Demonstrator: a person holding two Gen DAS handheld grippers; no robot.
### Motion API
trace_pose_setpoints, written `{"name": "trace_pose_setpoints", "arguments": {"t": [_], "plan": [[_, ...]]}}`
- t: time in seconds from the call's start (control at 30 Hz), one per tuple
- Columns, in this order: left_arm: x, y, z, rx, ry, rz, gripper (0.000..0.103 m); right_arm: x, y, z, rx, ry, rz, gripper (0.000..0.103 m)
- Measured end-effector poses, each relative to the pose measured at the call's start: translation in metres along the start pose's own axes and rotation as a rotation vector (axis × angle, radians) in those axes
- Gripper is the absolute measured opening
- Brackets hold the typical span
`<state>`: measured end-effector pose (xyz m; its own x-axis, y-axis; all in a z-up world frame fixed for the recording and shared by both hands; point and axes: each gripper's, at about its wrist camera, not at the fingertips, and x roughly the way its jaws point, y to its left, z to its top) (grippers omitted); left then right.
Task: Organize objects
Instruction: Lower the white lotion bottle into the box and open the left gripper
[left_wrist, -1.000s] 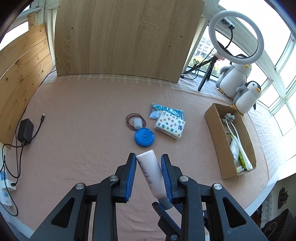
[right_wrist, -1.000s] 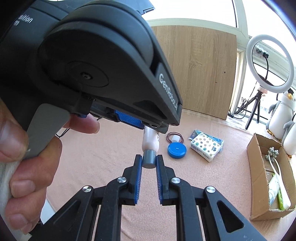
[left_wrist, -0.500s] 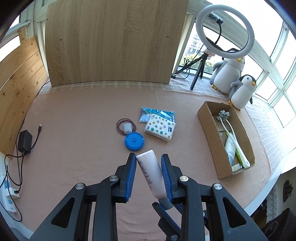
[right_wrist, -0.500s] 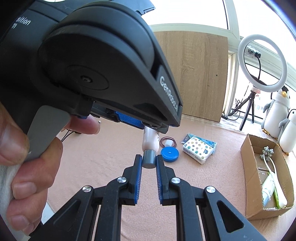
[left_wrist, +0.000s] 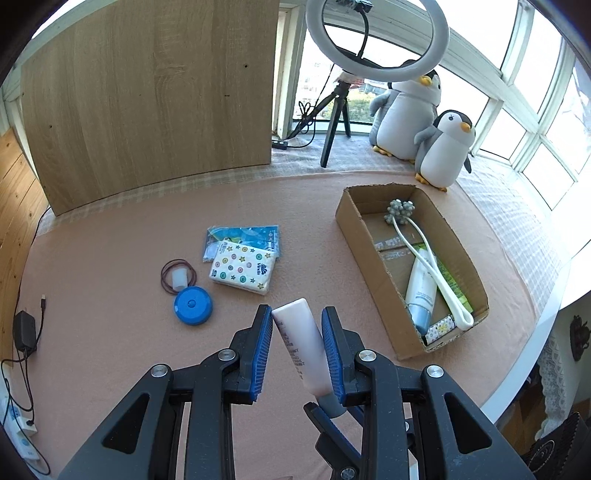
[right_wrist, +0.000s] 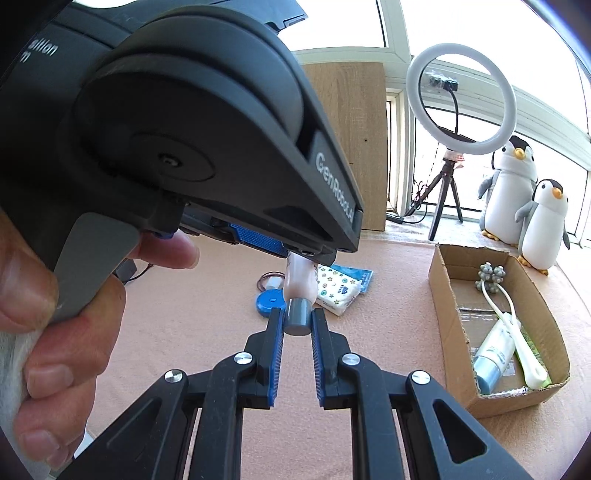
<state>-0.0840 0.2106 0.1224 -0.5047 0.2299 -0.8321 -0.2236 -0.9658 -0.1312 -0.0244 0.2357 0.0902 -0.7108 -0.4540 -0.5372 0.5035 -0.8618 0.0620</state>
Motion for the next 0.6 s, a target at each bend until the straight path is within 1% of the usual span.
{"name": "trace_pose_setpoints", "arguments": {"t": [0.27, 0.6], "plan": [[0.022, -0.059, 0.022, 0.098, 0.010, -0.050, 0.030, -0.008, -0.043, -0.003, 0.064, -0.021, -0.084, 0.013], [0.057, -0.145, 0.049, 0.240, 0.027, -0.156, 0.030, -0.023, -0.108, -0.005, 0.140, -0.035, -0.237, 0.013]]}}
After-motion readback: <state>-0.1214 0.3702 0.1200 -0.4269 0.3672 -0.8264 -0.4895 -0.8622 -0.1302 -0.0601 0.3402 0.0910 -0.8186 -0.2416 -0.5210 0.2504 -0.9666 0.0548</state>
